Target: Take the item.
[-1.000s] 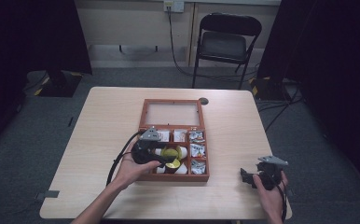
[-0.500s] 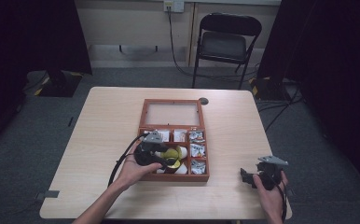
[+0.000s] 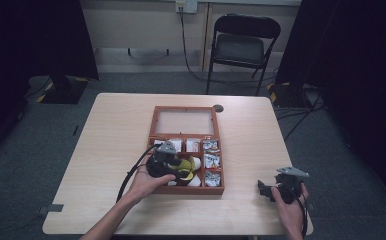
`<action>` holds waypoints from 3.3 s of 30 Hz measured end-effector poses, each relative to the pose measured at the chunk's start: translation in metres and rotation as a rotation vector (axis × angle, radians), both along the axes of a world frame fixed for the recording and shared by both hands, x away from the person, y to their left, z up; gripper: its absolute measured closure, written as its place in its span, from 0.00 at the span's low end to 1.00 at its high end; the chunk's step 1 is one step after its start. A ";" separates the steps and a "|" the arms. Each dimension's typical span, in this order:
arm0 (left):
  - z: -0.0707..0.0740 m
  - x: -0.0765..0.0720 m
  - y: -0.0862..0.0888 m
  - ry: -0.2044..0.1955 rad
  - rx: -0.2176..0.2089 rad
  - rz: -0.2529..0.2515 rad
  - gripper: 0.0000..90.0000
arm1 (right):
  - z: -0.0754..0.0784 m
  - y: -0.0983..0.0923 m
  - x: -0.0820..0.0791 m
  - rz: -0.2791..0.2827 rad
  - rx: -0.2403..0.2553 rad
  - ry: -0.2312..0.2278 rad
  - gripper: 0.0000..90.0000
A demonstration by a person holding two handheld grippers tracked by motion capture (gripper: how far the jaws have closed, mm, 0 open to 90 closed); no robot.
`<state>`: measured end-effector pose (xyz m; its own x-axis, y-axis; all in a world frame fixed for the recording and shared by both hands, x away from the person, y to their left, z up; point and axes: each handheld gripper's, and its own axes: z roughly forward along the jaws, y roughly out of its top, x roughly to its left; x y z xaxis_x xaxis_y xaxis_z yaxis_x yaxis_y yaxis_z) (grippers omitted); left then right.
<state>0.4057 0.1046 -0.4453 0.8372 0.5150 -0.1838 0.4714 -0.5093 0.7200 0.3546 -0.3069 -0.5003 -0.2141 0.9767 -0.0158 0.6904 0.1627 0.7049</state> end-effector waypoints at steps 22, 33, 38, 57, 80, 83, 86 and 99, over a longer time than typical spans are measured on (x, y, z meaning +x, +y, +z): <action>-0.013 0.000 -0.008 0.030 0.085 -0.033 0.41 | 0.000 0.000 0.000 0.000 0.000 0.000 0.00; -0.015 -0.003 -0.015 0.008 0.169 -0.087 0.38 | 0.000 0.000 0.000 0.000 0.000 0.000 0.00; -0.016 -0.001 -0.017 0.012 0.195 -0.081 0.37 | 0.000 0.000 0.000 0.000 0.000 0.000 0.00; -0.018 0.000 -0.023 0.015 0.236 -0.076 0.42 | 0.000 0.000 0.000 0.000 0.000 0.000 0.00; -0.015 0.000 -0.010 0.022 0.134 -0.057 0.42 | 0.000 0.000 0.000 0.003 0.001 0.000 0.00; -0.014 -0.001 -0.010 0.022 0.129 -0.055 0.42 | 0.000 0.000 0.000 0.003 0.001 0.001 0.00; -0.014 -0.001 -0.010 0.021 0.129 -0.055 0.42 | 0.000 0.000 0.000 0.002 0.001 0.001 0.00; -0.007 -0.002 -0.007 0.009 0.093 -0.043 0.42 | 0.000 0.000 0.000 0.003 0.001 0.001 0.00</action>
<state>0.4039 0.0979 -0.4527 0.8573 0.4942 -0.1444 0.4541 -0.5937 0.6644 0.3544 -0.3067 -0.5002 -0.2167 0.9761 -0.0143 0.6905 0.1636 0.7046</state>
